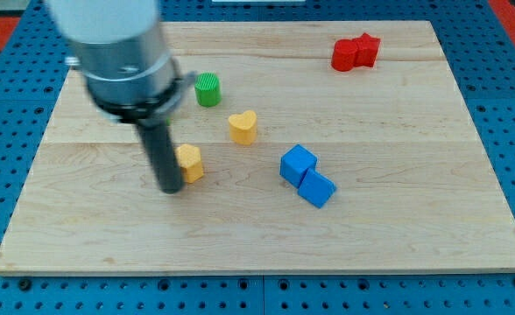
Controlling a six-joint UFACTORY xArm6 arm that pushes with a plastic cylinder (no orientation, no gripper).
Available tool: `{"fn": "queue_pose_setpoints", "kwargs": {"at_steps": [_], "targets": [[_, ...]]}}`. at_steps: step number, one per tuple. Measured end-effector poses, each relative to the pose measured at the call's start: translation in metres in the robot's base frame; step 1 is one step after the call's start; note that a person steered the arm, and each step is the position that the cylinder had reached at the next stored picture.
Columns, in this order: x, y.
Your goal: Move hexagon to the left of the heart
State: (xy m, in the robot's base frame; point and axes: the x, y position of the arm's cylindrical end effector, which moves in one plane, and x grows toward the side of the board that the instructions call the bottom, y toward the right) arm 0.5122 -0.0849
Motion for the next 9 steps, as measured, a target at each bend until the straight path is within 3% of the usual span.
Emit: {"fn": "queue_pose_setpoints", "kwargs": {"at_steps": [1,2,4,6,7,9], "targets": [[-0.009,-0.001],[-0.015,-0.042],[-0.037,0.051],[0.009,0.005],[-0.033,-0.008],[-0.051,0.065]]}}
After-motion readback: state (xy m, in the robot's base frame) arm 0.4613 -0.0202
